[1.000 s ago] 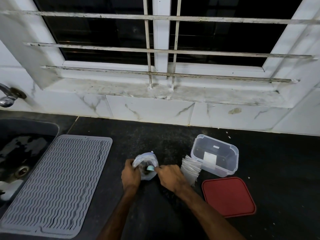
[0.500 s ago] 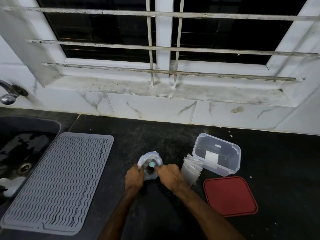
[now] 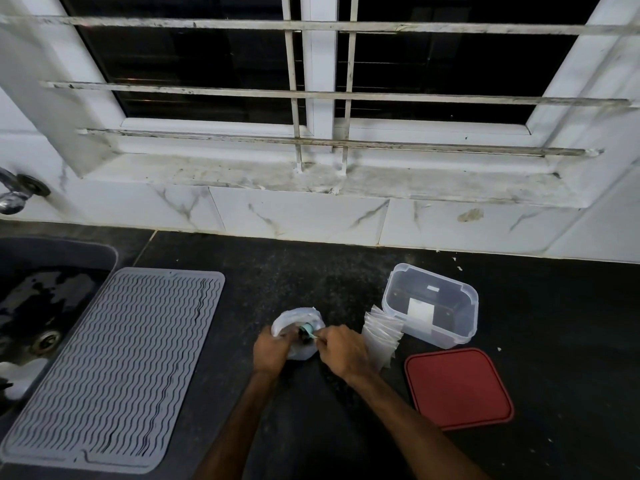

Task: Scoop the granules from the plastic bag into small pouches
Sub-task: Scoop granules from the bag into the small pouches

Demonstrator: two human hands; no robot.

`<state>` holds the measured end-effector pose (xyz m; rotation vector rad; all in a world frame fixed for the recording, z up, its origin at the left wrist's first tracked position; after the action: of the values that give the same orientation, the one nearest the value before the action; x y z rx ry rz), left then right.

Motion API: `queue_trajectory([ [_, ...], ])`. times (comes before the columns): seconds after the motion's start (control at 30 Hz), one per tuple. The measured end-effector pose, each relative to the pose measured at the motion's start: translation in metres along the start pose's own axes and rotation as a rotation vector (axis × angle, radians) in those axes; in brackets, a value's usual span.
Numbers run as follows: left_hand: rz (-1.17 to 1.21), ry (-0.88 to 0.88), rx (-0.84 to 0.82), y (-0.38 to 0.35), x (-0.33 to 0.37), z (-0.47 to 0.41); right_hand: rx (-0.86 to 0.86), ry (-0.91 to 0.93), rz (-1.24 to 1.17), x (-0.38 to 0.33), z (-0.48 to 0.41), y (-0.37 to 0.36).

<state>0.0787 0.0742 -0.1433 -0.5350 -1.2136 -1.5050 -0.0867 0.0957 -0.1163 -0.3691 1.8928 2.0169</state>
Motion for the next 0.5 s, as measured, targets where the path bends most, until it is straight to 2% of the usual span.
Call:
queue_trajectory([
  [0.17,0.074,-0.015,0.022,0.001,0.001,0.002,-0.042,-0.097,-0.118,0.007,0.003,-0.007],
  [0.3,0.178,0.025,-0.02,-0.003,-0.002,0.001,-0.149,-0.282,-0.386,0.017,0.002,-0.011],
  [0.4,0.127,0.034,-0.053,-0.005,-0.003,-0.002,-0.209,-0.424,-0.638,0.023,0.003,-0.015],
  [0.5,0.017,-0.006,-0.048,-0.006,0.003,-0.004,-0.215,-0.46,-0.722,0.025,0.007,-0.016],
])
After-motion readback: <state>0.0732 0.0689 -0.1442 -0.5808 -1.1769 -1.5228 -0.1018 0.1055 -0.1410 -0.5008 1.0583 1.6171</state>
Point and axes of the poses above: each hand's wrist, its own z-axis away from the middle knuckle, its own y-axis out of the back of the hand, x = y × z, the point moved 7 cm from there along -z, towards the middle knuckle, and after that the axes turned 5 degrees about x, right-handed, at the moved point
